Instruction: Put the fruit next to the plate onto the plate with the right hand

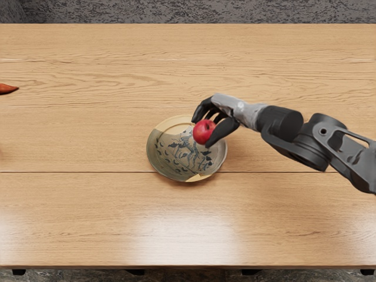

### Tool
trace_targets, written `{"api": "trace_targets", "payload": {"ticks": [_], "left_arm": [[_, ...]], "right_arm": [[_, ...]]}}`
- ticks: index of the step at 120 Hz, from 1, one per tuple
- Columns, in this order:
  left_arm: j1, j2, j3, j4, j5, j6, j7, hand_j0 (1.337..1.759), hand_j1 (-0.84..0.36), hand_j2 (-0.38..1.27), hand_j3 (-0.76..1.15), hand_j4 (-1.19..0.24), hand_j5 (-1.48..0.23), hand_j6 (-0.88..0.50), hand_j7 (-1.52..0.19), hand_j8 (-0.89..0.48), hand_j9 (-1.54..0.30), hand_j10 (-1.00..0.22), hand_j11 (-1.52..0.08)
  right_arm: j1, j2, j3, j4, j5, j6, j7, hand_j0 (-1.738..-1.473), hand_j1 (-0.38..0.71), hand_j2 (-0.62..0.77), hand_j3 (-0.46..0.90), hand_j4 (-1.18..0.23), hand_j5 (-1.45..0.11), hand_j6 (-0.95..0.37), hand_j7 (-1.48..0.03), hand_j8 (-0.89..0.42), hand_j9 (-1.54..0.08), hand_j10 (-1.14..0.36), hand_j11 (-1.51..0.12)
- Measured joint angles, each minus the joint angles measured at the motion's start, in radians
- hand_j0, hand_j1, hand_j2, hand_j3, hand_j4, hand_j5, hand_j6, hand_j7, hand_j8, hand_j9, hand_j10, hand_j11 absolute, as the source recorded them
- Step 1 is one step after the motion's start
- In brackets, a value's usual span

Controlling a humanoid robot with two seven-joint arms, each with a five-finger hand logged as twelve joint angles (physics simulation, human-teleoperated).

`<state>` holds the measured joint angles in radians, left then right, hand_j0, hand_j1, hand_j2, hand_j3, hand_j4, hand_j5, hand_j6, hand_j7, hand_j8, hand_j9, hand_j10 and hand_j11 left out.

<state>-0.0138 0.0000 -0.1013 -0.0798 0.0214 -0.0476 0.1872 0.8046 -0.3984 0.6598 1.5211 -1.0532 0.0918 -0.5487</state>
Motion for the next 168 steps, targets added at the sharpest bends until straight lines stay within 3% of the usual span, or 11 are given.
{"api": "trace_targets", "payload": {"ticks": [66, 74, 94, 110, 130, 152, 168], "left_arm": [[0.001, 0.000, 0.000, 0.000, 0.000, 0.000, 0.000, 1.658, 0.34, 0.00, 0.00, -0.01, -0.02, -0.01, -0.02, -0.01, -0.02, -0.01, -0.02], [0.001, 0.000, 0.000, 0.000, 0.000, 0.000, 0.000, 1.658, 0.34, 0.00, 0.00, -0.01, -0.02, -0.01, -0.02, -0.01, -0.02, -0.01, -0.02], [0.000, 0.000, 0.000, 0.000, 0.000, 0.000, 0.000, 1.658, 0.34, 0.00, 0.00, -0.01, -0.02, -0.01, -0.02, -0.01, -0.02, -0.01, -0.02], [0.000, 0.000, 0.000, 0.000, 0.000, 0.000, 0.000, 1.658, 0.34, 0.00, 0.00, -0.01, -0.02, -0.01, -0.02, -0.01, -0.02, -0.01, -0.02], [0.000, 0.000, 0.000, 0.000, 0.000, 0.000, 0.000, 1.658, 0.34, 0.00, 0.00, -0.01, -0.02, -0.01, -0.02, -0.01, -0.02, -0.01, -0.02], [0.001, 0.000, 0.000, -0.004, 0.000, 0.000, 0.000, 1.658, 0.34, 0.00, 0.00, -0.01, -0.02, -0.01, -0.02, -0.01, -0.02, -0.01, -0.02], [0.002, 0.000, 0.001, -0.007, -0.001, 0.000, 0.002, 1.658, 0.34, 0.00, 0.00, -0.01, -0.02, -0.01, -0.02, -0.01, -0.02, -0.01, -0.02]], "right_arm": [[-0.052, 0.075, -0.018, -0.003, -0.008, -0.002, 0.001, -1.656, 0.24, 0.29, 0.00, -0.64, -0.89, -0.49, -0.86, -0.41, -0.89, -0.56, -0.88], [-0.057, 0.077, -0.018, -0.006, -0.008, -0.004, 0.001, -1.657, 0.22, 0.23, 0.00, -0.60, -0.82, -0.49, -0.80, -0.42, -0.82, -0.54, -0.81], [-0.068, 0.067, 0.013, -0.007, -0.008, -0.001, 0.000, -1.658, 0.06, 0.07, 0.00, -0.39, -0.53, -0.35, -0.52, -0.31, -0.53, -0.37, -0.53], [-0.081, 0.057, 0.137, -0.006, 0.004, 0.121, -0.019, -1.658, -0.02, 0.02, 0.00, -0.30, -0.40, -0.28, -0.39, -0.26, -0.40, -0.29, -0.40], [-0.119, -0.028, 0.318, -0.022, 0.157, 0.372, -0.033, -1.658, -0.08, -0.01, 0.00, -0.24, -0.31, -0.23, -0.31, -0.22, -0.31, -0.23, -0.31], [-0.258, -0.099, 0.609, -0.078, 0.265, 0.494, -0.036, -1.658, -0.12, -0.02, 0.00, -0.20, -0.26, -0.20, -0.26, -0.19, -0.26, -0.20, -0.26], [-0.317, -0.144, 0.696, -0.099, 0.298, 0.512, -0.039, -1.658, -0.13, -0.03, 0.00, -0.19, -0.24, -0.18, -0.24, -0.18, -0.24, -0.18, -0.24]]}}
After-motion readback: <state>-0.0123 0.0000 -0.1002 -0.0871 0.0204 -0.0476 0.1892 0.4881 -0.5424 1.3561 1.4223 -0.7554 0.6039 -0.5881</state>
